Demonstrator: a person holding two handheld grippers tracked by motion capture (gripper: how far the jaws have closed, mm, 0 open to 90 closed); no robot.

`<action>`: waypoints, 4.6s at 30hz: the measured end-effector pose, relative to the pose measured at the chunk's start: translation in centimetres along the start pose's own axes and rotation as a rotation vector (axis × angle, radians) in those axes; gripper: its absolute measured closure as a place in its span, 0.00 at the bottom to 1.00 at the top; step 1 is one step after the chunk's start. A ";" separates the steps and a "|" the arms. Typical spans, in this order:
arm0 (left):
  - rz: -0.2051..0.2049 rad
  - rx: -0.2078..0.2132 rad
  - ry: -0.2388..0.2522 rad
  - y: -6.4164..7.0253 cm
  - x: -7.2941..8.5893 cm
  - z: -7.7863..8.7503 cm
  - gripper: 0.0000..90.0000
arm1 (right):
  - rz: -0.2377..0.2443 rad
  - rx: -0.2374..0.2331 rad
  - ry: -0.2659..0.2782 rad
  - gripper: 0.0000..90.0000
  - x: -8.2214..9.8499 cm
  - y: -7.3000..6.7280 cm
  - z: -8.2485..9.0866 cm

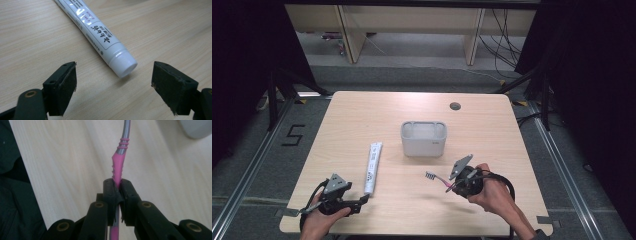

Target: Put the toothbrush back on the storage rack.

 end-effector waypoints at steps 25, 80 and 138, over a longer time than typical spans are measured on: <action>-0.003 0.001 0.001 0.0 0.0 -0.1 0.22 | -0.113 0.078 0.308 0.93 -2.5 5.1 2.6; 0.006 0.004 0.007 0.1 -0.1 -0.1 0.22 | -0.320 0.114 0.739 0.94 -13.1 13.5 5.2; -0.002 0.013 0.003 0.2 -0.1 -0.1 0.21 | -0.476 0.137 0.846 0.93 -11.6 15.4 -2.0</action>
Point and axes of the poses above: each handheld gripper's, and its own axes: z roughly backward along the jaws, x roughly out of its underside, y roughly to its right, the point moved 8 cm from there along -z, roughly forward along the jaws, and after that the axes turned 2 degrees about y, right-handed, at the moved point
